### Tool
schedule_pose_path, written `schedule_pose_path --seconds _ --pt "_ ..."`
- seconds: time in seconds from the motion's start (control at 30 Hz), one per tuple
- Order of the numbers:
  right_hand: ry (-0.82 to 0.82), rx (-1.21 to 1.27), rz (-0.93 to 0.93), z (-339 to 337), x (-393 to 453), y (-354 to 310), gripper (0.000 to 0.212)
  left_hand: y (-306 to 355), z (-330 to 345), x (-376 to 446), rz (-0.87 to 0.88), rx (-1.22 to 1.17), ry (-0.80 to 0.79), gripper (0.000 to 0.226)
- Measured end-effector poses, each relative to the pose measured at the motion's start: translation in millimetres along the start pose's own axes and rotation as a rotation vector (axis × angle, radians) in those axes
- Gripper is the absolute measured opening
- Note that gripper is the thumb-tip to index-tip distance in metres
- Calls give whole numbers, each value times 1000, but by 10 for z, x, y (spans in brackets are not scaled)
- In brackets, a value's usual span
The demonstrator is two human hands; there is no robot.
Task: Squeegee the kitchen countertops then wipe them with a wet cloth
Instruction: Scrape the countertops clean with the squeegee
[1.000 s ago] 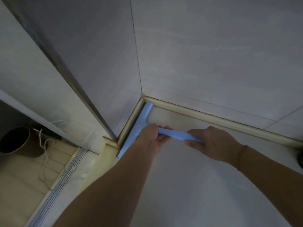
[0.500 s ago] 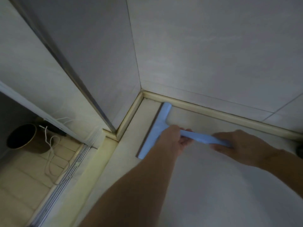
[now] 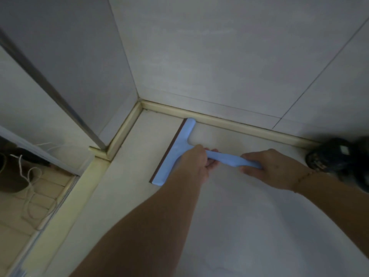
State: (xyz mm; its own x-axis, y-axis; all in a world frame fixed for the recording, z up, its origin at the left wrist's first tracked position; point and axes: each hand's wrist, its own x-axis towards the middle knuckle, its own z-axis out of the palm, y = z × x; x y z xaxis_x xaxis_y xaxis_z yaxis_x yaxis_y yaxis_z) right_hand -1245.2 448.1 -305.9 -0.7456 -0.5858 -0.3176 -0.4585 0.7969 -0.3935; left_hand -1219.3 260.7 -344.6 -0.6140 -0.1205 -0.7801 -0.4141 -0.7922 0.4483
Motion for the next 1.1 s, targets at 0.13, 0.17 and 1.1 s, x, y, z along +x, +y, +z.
schedule_pose_path --seconds 0.13,0.17,1.1 --pt "1 46 -15 54 -34 37 31 -35 -18 -20 -4 -21 -12 24" --pt "-6 49 -17 69 -44 49 30 -45 -23 -25 2 -25 -15 24" --pt "135 100 140 -28 -1511 1093 28 -1318 894 -344 -126 333 -197 22"
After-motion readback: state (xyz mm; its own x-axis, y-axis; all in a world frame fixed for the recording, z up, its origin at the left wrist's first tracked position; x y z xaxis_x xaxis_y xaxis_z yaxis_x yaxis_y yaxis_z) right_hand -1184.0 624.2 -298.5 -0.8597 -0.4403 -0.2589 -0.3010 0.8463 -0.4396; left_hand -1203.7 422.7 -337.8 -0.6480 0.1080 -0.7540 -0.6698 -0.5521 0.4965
